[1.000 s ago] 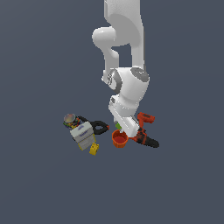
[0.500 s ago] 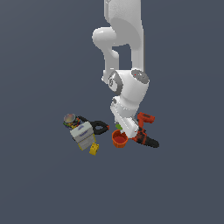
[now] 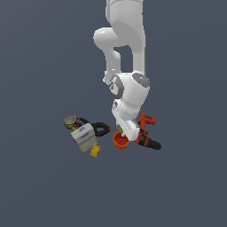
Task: Pick up a designated object from a clutter of objects.
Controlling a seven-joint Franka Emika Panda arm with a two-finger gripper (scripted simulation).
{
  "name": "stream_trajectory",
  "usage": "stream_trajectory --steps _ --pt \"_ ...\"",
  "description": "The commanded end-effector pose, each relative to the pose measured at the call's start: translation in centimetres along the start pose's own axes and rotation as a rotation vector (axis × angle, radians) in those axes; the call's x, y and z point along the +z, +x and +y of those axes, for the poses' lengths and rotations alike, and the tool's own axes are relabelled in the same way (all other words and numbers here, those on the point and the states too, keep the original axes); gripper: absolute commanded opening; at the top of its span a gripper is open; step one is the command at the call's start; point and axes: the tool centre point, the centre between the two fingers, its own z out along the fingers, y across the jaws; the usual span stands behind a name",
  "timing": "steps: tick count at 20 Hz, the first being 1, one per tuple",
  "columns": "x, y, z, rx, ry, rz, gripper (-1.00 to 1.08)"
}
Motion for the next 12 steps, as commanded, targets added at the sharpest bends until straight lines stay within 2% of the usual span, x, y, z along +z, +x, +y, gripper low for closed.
stream_trajectory --steps 1,7,8,12 --pt "0.8 0.0 0.1 0.001 -0.001 0.0 0.28" --pt "1.9 -0.1 0.1 0.001 -0.001 0.0 0.28" --pt "1.9 -0.1 0.1 0.001 -0.001 0.0 -1.0" --pt "1.9 -0.1 0.1 0.001 -0.001 0.0 -1.0"
